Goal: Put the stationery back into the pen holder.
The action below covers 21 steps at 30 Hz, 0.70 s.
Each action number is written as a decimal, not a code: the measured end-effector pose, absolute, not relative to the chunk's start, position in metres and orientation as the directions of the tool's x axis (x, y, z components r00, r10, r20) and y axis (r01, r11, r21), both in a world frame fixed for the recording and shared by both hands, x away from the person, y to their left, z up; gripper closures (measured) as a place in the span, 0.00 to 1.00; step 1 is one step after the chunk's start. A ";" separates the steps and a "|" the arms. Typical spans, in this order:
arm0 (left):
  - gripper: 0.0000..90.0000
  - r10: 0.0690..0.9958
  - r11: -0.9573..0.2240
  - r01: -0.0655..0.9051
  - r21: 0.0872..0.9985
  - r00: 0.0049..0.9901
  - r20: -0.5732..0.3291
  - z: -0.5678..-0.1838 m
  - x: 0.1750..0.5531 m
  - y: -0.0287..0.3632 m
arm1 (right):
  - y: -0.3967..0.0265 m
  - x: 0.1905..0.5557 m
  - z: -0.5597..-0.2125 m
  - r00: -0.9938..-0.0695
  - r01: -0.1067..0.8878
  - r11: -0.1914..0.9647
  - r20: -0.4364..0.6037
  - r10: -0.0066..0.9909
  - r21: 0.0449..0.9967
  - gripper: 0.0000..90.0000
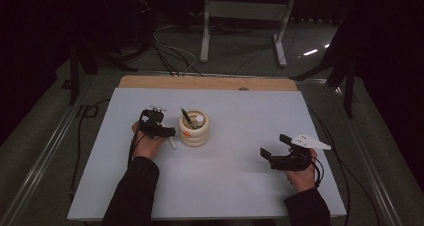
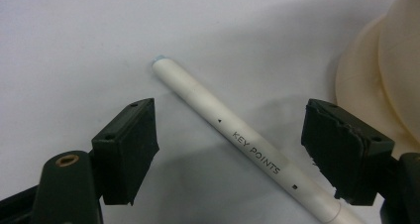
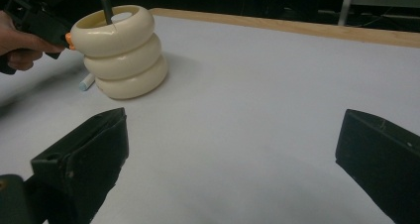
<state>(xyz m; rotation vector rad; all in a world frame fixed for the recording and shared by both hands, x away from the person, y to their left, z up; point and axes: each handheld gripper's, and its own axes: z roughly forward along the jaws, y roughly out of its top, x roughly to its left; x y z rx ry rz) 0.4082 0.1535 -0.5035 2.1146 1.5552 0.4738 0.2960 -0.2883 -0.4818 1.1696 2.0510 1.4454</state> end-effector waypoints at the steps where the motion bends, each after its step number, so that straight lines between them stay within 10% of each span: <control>1: 0.25 0.955 -0.248 0.793 0.556 0.298 0.000 -0.504 0.408 0.154 | -0.288 0.296 -0.482 -0.587 0.413 0.130 0.155 0.795 0.901 0.00; 13: 0.33 0.958 -0.238 0.824 0.514 0.287 -0.016 -0.507 0.411 0.155 | -0.288 0.296 -0.482 -0.586 0.414 0.130 0.155 0.795 0.901 0.00; 21: 0.65 0.955 -0.262 0.846 0.465 0.297 -0.003 -0.505 0.411 0.155 | -0.288 0.296 -0.482 -0.588 0.414 0.135 0.151 0.795 0.900 0.00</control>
